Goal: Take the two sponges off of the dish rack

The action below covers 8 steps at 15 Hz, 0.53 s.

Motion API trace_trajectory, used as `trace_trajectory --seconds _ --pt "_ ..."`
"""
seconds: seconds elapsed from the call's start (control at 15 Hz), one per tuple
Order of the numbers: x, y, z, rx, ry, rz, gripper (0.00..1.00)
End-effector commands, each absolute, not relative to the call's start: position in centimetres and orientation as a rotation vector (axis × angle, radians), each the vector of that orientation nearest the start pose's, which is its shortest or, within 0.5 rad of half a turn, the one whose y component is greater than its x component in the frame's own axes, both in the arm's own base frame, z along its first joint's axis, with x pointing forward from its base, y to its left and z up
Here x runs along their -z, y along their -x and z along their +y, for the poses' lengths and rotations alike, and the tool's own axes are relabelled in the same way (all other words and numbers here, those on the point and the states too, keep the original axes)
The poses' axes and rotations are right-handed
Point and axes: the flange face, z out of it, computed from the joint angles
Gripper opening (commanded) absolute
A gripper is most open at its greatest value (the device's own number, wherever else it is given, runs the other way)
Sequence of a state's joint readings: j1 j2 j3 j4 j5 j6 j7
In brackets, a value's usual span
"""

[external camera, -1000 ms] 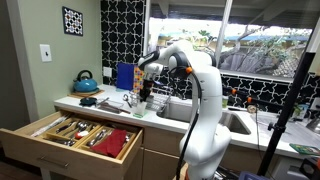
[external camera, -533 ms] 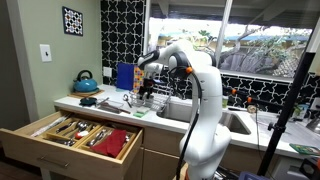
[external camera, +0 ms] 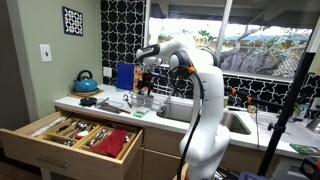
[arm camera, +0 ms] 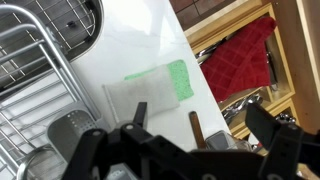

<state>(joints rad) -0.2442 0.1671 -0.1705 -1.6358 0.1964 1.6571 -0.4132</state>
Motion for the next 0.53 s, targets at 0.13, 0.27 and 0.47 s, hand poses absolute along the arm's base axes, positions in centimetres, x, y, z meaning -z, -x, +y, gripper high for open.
trace_trajectory --seconds 0.13,0.27,0.47 --pt "-57.6 -53.4 -20.6 -0.117 3.021 0.113 1.0" --pt "-60.1 -52.5 -20.7 -0.079 3.074 0.111 1.0" --pt "-63.3 -51.2 -21.4 -0.005 3.141 0.113 1.0"
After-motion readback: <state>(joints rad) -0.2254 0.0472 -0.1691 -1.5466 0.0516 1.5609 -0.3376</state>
